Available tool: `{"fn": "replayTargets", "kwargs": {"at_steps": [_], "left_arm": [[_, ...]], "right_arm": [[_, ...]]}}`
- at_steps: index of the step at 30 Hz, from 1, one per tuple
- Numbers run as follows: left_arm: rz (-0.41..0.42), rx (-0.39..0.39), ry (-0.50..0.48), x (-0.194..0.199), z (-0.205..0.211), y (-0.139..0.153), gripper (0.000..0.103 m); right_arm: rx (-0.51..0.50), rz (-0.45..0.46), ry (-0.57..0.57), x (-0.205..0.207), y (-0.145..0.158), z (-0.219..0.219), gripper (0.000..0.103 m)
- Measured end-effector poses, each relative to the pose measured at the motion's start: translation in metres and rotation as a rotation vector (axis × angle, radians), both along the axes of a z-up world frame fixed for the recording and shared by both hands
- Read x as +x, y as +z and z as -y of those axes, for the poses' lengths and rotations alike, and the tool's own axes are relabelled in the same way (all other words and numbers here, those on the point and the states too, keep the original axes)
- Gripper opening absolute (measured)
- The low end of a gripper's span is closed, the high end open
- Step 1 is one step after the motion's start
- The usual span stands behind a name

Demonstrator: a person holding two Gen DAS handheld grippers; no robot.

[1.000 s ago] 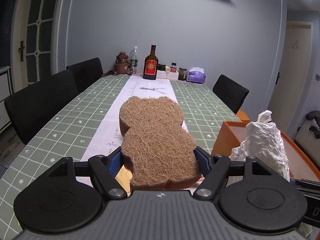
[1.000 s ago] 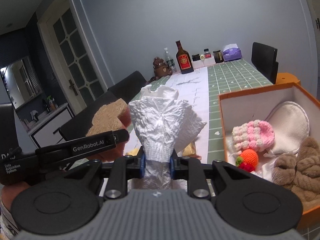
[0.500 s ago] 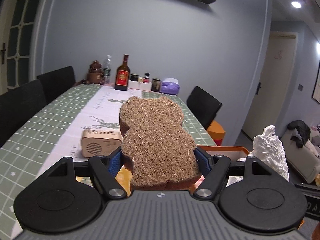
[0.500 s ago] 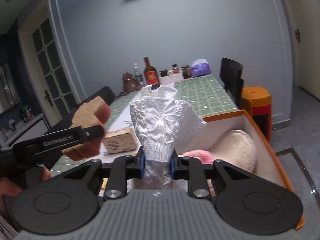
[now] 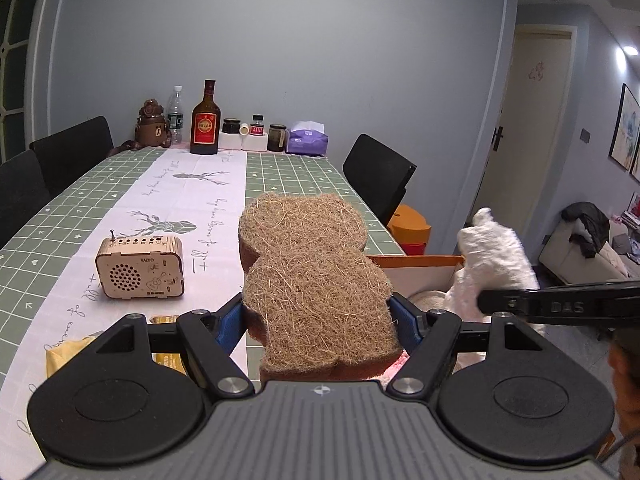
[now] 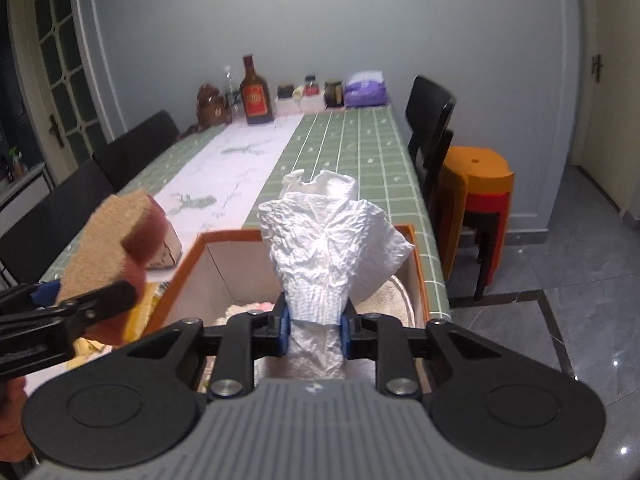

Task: Organize soft objects
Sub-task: 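Lower the white tissue into the orange box and open the right tool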

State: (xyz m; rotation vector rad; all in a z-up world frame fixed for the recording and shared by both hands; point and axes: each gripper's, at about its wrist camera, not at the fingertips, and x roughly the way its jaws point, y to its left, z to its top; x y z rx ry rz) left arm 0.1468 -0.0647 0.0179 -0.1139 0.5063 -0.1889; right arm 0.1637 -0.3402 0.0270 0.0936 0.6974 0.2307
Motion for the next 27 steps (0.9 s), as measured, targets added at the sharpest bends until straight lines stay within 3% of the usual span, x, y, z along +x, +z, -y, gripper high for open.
{"fn": "replayTargets", "kwargs": {"at_steps": [6, 12, 16, 24, 27], "left_arm": [[-0.015, 0.015, 0.004, 0.001, 0.001, -0.001, 0.085], [-0.026, 0.030, 0.011, 0.003, 0.000, -0.005, 0.085], [-0.039, 0.029, 0.014, 0.004, -0.001, -0.007, 0.085], [-0.044, 0.016, 0.021, 0.001, -0.008, -0.009, 0.085], [-0.047, 0.011, 0.024, -0.001, -0.010, -0.008, 0.085]], "right_arm": [[-0.081, -0.185, 0.079, 0.054, -0.041, -0.010, 0.022], [-0.271, -0.282, 0.111, 0.074, -0.071, -0.034, 0.022], [-0.327, -0.345, 0.093, 0.081, -0.092, -0.040, 0.021], [-0.412, -0.351, 0.098, 0.087, -0.101, -0.053, 0.023], [-0.375, -0.351, 0.070, 0.085, -0.097, -0.049, 0.027]]}}
